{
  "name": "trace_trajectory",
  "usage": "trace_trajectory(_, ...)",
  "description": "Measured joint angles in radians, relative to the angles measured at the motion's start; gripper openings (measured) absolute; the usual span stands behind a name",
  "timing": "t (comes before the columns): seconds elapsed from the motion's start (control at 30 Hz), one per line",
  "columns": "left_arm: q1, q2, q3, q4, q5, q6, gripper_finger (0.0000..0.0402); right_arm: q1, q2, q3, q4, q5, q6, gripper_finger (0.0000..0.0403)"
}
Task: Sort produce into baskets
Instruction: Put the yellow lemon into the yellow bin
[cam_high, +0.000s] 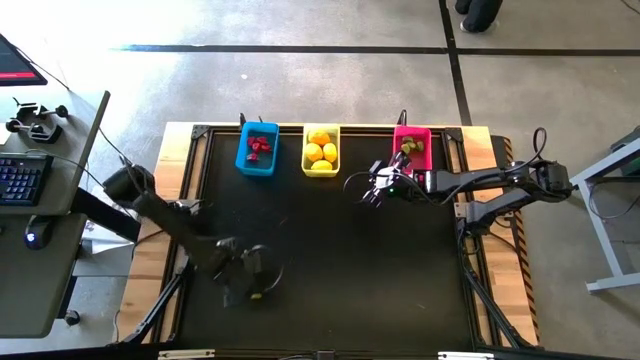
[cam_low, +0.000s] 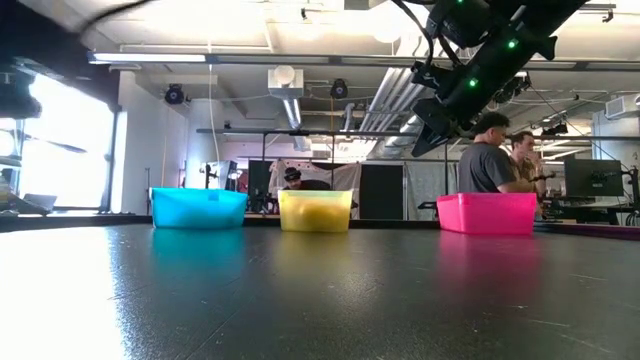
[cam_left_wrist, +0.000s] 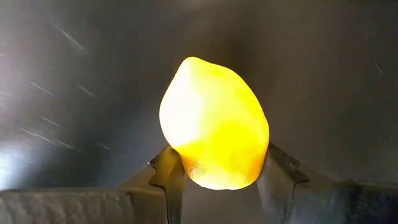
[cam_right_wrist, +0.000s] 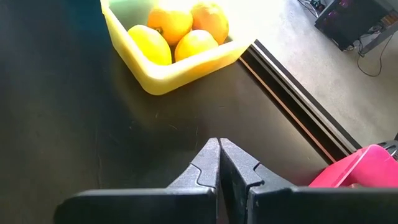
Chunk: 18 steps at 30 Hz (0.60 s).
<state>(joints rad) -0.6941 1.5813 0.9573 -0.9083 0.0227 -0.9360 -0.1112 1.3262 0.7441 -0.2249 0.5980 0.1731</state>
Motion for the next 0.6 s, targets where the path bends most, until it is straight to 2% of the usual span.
trace_trajectory(0.13,0.153,-0.041,0.000,-0.031,-0.081,0.168,0.0126,0.000,0.000,0.000,-0.015,0.000,0.008,0.0000)
trace_trajectory(0.27,0.358,-0.078,0.000,0.006,-0.151,0.377,0.0126,0.000,0.000,0.000,-0.018,0.000,0.010,0.0000)
trace_trajectory(0.43,0.612,-0.093,0.000,0.109,-0.159,0.626,0.0126,0.000,0.000,0.000,-0.026,0.000,0.027,0.0000)
trace_trajectory(0.6,0.809,-0.086,0.010,0.182,-0.159,0.801,0.0126,-0.002,0.000,0.000,-0.028,0.000,0.024,0.0000)
